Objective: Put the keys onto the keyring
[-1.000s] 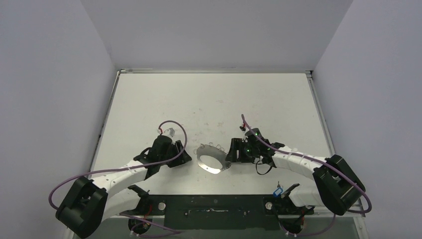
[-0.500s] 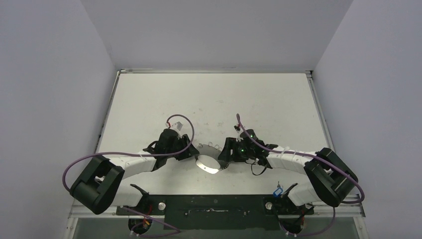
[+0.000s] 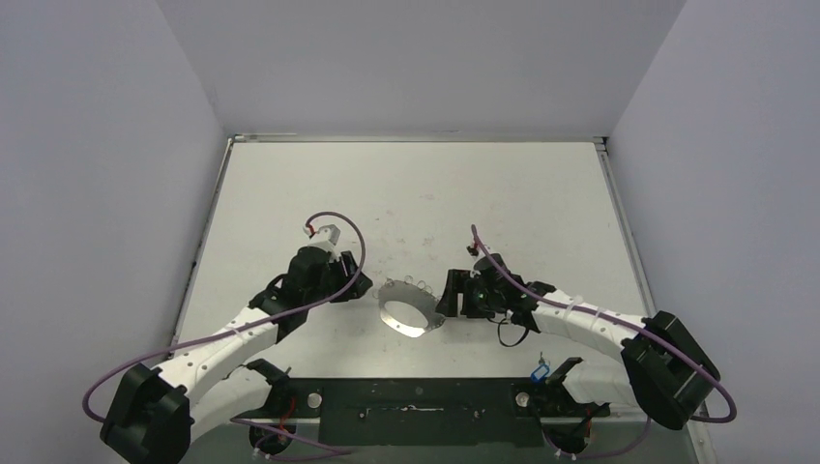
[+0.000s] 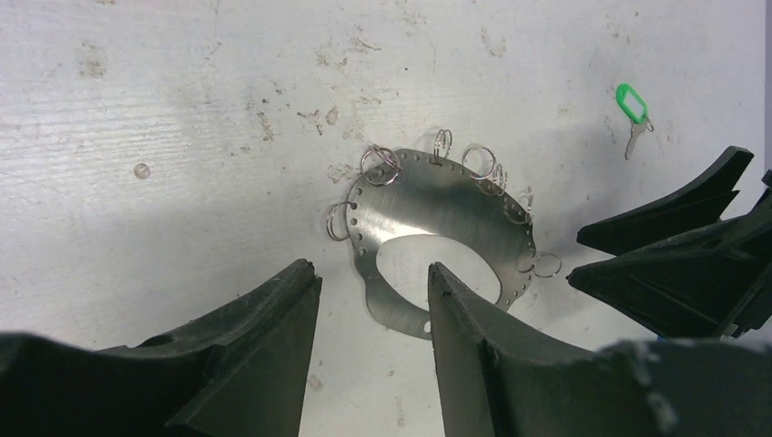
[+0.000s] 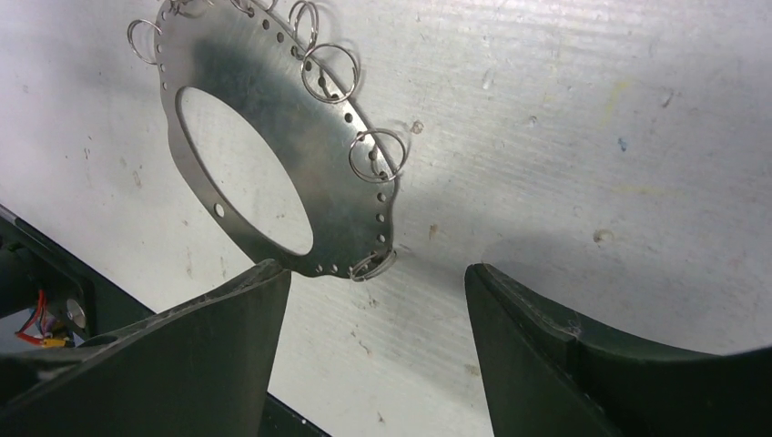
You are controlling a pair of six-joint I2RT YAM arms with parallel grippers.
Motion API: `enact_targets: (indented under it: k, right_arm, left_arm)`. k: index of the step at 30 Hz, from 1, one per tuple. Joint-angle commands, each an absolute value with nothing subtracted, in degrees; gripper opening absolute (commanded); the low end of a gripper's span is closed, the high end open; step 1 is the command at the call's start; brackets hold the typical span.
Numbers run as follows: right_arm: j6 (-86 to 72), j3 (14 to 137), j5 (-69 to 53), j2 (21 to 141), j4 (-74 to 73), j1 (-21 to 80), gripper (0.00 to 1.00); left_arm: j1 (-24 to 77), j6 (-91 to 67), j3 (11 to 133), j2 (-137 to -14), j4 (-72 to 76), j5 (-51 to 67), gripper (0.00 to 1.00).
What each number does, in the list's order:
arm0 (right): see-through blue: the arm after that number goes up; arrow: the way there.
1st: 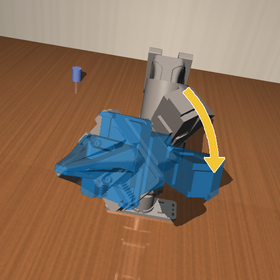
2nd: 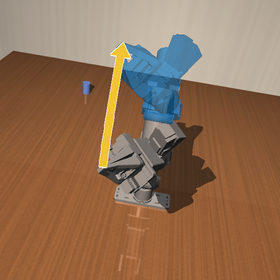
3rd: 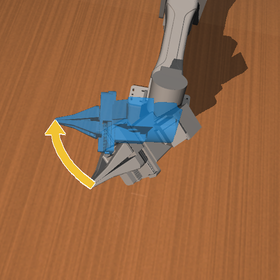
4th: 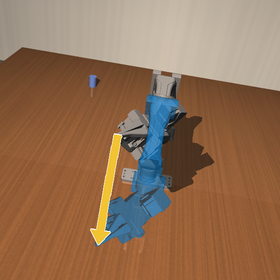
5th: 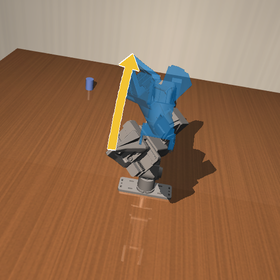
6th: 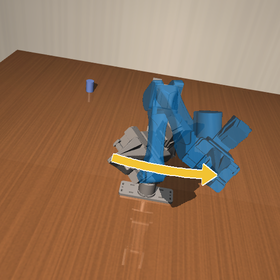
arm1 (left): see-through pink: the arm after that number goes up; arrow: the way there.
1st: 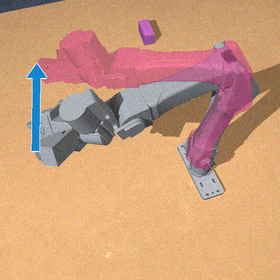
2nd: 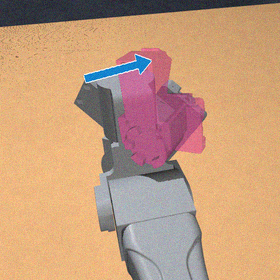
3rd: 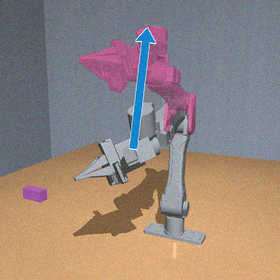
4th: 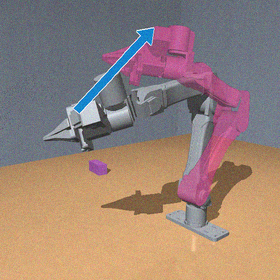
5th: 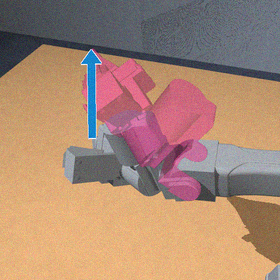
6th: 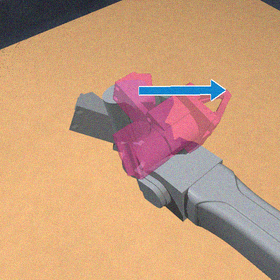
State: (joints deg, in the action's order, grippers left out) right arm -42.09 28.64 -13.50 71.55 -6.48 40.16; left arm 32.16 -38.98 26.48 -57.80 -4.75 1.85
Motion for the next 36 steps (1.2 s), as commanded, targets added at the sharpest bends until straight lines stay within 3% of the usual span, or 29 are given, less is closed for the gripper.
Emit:
enact_targets:
  k: [1, 11, 16, 28, 36]
  right_arm:
    - [-42.5, 29.1, -12.2, 68.9, -10.1, 40.2, 0.72]
    - [-50.8, 28.9, -13.7, 65.6, -9.1, 41.6, 0.60]
    - [-51.9, 30.0, -10.4, 69.4, -10.0, 42.3, 0.50]
    - [-53.1, 30.9, -8.9, 76.8, -5.1, 45.3, 0.39]
    - [-48.0, 34.7, -2.9, 76.1, -13.3, 46.4, 0.18]
  left_arm:
    - [32.5, -37.5, 27.4, -55.1, -6.7, 3.0, 0.46]
    - [35.3, -39.8, 27.6, -61.8, 2.0, 7.9, 0.48]
    - [36.0, -39.8, 27.9, -62.7, 3.2, 8.1, 0.50]
    - [36.2, -39.7, 26.7, -59.8, 1.5, 6.7, 0.54]
    - [36.2, -38.8, 26.7, -59.2, 0.1, 5.4, 0.54]
